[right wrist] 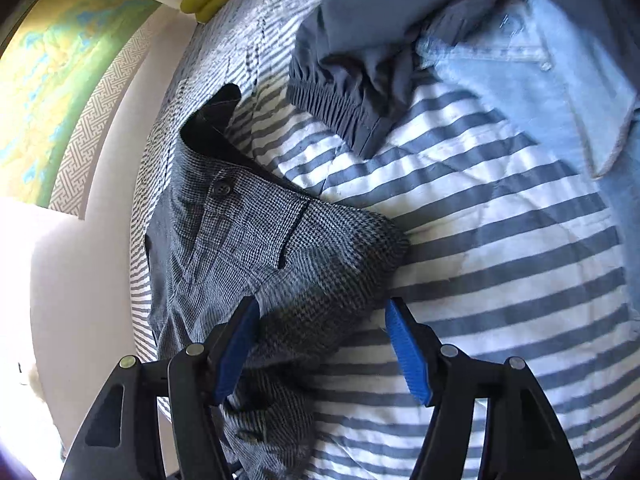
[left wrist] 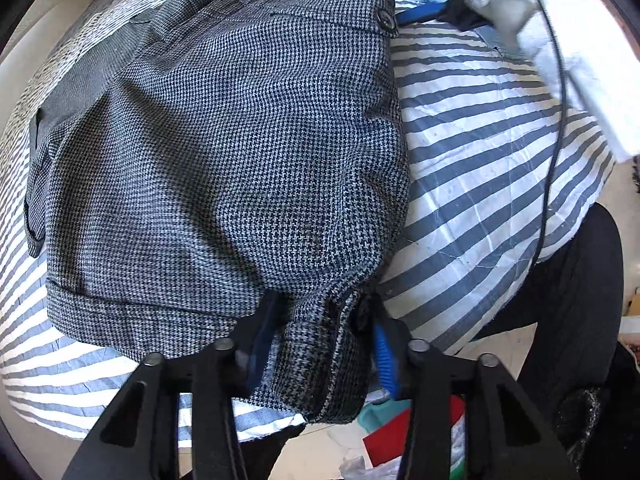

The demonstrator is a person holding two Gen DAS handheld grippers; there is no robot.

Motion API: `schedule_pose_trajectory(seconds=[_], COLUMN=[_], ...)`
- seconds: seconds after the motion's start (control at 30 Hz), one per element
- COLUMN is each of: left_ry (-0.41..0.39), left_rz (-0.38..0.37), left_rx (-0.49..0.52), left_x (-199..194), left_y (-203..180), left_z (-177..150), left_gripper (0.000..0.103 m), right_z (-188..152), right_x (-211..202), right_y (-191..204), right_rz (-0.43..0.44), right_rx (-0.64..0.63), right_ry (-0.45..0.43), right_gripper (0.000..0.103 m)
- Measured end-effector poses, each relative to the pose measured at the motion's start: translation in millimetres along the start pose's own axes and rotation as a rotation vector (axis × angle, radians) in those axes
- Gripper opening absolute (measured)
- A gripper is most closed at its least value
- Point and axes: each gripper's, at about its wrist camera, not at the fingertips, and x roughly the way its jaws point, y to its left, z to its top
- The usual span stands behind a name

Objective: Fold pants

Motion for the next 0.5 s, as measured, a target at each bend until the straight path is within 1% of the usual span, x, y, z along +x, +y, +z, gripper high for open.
schedule_pose_trajectory(seconds=[0.03,0.07,0.13,0.17,0.27,0.33,0.37,0.4,0.47,0.5], left_ry=[-0.003,-0.006,-0.013,-0.020,-0.036,-0.033,-0.022,-0.015,0.007,0.020], left_rz=[-0.009,-0.019,-0.034,-0.038,-0.075,-0.119,-0.138,-0.138,-0.130,-0.140], left_rx=[-0.003,-0.012,-0.009,-0.002,-0.002,-0.015,-0.014,-0.006,0.024,0.027], left_x=[-4,-10,-25,-34,-63,-76,-76,-76,-68,-64], left_y=[2,4,7,9,17,24,27,28,29,30], left_z=[0,-1,-4,-7,-16,-21,-19,-21,-18,-18], left_gripper=[0.032,0.027,0.023,0.021,0.019,0.019,0.019,0.019,0.019,0.019], right_z=[-1,-2,-7,-11,-36,-58,-66,-72,-80,-78], right_x=[4,4,-6,-18,-71,-102,-108,-108,-93,-83], right_y=[3,6,17,22,29,26,21,13,-2,-7], right_rz=[0.008,0.004,-0.008,-0.004,-0.010,-0.040,-0.062,-0.084,-0.142,-0.166], right_rx=[-0.004,-0.020,-0.082,-0.113,-0.208,-0.247,-0.250,-0.243,-0.237,-0.233], right_ry=[-0.008,-0.019,-0.038,-0.068,-0.169,-0.222,-0.230,-0.221,-0.171,-0.150], right_gripper=[0.058,0.039,0.018,0.015,0.009,0.007,0.007,0.007,0.007,0.007])
